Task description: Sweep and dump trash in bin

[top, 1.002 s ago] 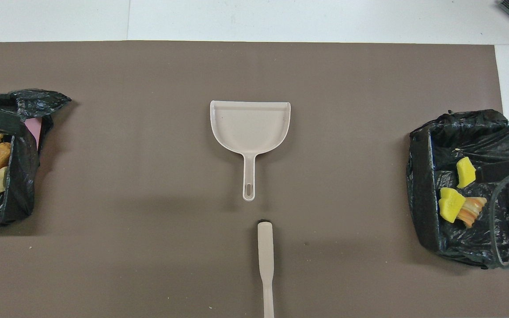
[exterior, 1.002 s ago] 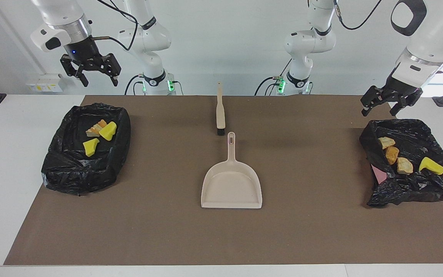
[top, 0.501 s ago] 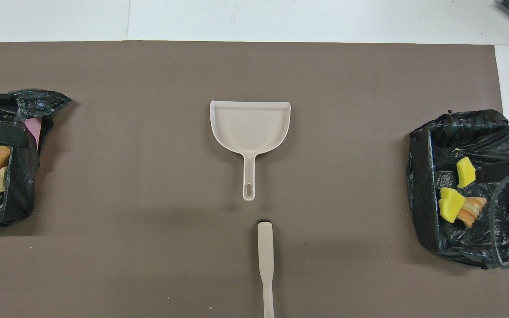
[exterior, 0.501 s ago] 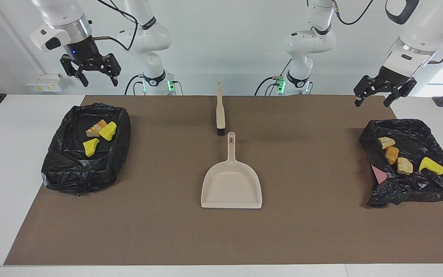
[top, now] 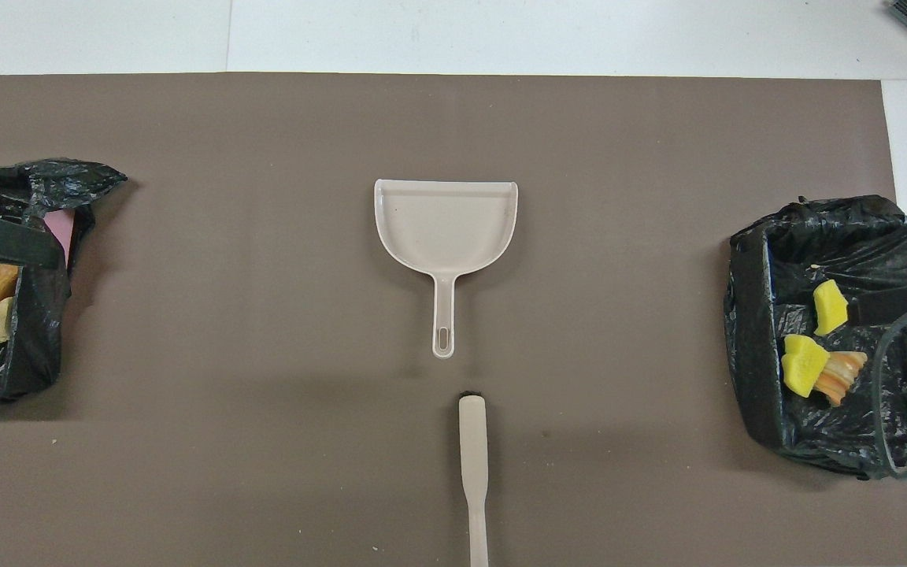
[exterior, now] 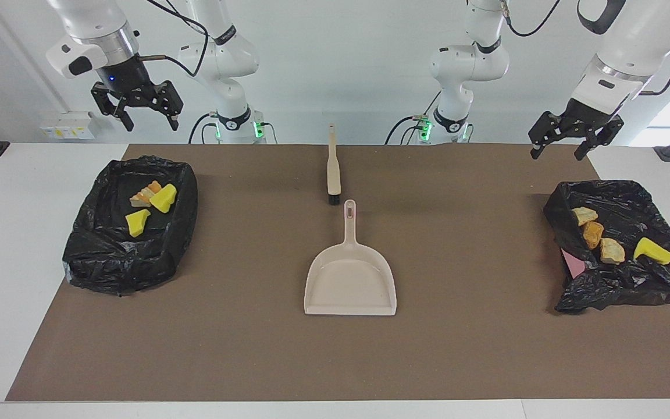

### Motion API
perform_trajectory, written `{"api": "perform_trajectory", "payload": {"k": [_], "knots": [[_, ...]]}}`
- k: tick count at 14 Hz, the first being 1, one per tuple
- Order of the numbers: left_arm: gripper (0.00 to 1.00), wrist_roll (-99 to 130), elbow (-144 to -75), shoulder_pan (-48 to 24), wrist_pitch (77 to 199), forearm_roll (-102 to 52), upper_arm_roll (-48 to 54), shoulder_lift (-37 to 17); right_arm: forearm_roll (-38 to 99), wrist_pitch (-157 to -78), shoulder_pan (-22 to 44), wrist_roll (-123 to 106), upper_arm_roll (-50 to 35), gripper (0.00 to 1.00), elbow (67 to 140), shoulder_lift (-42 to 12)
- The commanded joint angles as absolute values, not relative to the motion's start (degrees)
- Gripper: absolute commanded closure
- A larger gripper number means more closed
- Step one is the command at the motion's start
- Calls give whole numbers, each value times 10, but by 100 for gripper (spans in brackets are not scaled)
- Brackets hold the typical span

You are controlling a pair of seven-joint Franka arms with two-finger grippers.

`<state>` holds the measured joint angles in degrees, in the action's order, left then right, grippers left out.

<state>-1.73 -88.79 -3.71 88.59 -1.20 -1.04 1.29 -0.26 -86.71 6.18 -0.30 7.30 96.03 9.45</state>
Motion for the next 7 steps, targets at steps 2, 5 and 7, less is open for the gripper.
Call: {"api": "perform_trajectory", "payload": {"k": [2, 5, 7], "knots": [[0, -21, -906, -48, 871, -4, -20, 33, -12, -877, 57, -18, 70, 0, 974, 105], [0, -24, -905, -54, 867, -4, -20, 33, -12, -876, 57, -18, 70, 0, 974, 105], [0, -22, -904, -54, 861, -4, -20, 34, -11, -875, 56, -17, 70, 0, 973, 105]]}}
